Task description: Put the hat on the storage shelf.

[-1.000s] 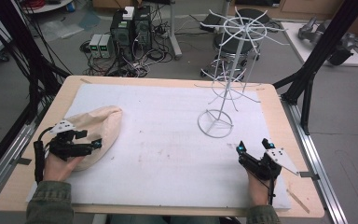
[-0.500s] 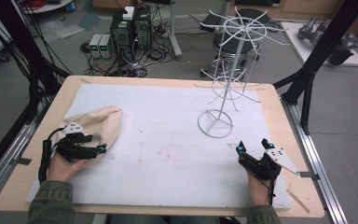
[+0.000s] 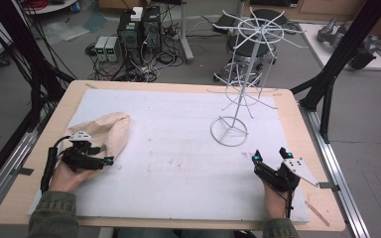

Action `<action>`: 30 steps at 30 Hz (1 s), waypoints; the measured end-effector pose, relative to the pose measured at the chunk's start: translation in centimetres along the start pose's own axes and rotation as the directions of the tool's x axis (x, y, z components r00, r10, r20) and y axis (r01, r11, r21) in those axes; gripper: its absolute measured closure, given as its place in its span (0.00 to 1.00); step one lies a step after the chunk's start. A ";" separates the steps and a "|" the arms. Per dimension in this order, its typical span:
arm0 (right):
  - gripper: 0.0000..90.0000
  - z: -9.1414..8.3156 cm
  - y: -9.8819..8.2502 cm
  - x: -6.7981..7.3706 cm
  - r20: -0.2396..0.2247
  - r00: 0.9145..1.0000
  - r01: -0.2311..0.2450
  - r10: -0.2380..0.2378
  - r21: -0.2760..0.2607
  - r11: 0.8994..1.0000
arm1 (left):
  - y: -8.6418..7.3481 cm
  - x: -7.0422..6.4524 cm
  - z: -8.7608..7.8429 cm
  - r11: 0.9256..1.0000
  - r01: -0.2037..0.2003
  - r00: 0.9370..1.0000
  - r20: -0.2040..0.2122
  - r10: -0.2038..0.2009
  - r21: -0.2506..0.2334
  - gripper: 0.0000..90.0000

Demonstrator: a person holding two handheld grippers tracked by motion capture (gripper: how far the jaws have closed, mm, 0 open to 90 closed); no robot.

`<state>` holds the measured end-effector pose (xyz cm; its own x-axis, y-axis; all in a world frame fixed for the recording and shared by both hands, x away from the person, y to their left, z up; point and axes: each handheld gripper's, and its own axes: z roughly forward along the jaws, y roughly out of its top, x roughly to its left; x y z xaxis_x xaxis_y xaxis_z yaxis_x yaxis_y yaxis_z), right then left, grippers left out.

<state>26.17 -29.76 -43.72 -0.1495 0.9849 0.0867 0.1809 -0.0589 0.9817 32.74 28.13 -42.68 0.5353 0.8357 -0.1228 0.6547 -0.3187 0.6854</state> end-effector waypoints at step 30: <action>0.13 -0.2 0.0 -0.2 0.002 1.000 -0.004 0.004 -0.006 1.000 | -0.4 -0.3 -1.0 0.996 -0.091 0.994 -0.055 0.090 -0.018 0.79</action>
<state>26.04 -29.93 -43.68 -0.1472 0.9850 0.0906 0.1754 -0.0641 0.9824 31.78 28.49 -42.24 0.5616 0.8272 -0.0206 0.5938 -0.3855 0.7062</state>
